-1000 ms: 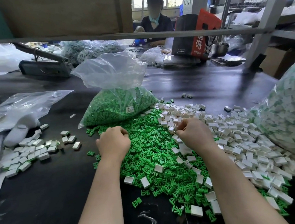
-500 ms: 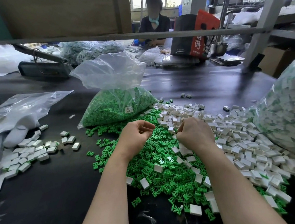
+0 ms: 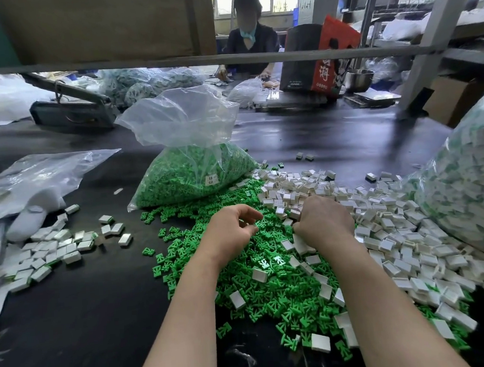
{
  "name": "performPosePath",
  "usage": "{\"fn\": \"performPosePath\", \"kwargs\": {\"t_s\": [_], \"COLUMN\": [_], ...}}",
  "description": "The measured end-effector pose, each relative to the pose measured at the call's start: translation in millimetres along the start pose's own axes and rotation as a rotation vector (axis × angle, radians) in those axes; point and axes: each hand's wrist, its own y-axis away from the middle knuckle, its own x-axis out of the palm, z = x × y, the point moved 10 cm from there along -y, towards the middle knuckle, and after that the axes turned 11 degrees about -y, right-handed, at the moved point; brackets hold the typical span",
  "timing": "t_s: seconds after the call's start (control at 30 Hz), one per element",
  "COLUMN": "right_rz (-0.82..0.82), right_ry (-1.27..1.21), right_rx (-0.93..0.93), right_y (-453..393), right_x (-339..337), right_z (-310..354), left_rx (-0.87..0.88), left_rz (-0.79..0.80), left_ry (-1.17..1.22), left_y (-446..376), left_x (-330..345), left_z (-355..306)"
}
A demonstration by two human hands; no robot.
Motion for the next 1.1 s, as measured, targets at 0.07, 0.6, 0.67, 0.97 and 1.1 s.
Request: {"fn": "performPosePath", "kwargs": {"t_s": [0.07, 0.6, 0.67, 0.97, 1.1], "right_rz": [-0.031, 0.16, 0.182, 0.297, 0.257], "right_ry": [-0.024, -1.187, -1.229, -0.367, -0.289], "right_rx": [-0.01, -0.024, -0.013, -0.239, -0.291], "right_y": [1, 6, 6, 14, 13], "right_x": [-3, 11, 12, 34, 33], "right_z": [2, 29, 29, 44, 52], "left_rx": [0.011, 0.193, 0.193, 0.127, 0.123], "left_rz": [0.001, -0.24, -0.271, -0.278, -0.258], "left_ry": [0.008, 0.26, 0.339, 0.719, 0.845], "left_y": [0, 8, 9, 7, 7], "left_x": [1, -22, -27, -34, -34], "left_z": [-2, -28, -26, -4, -3]}}
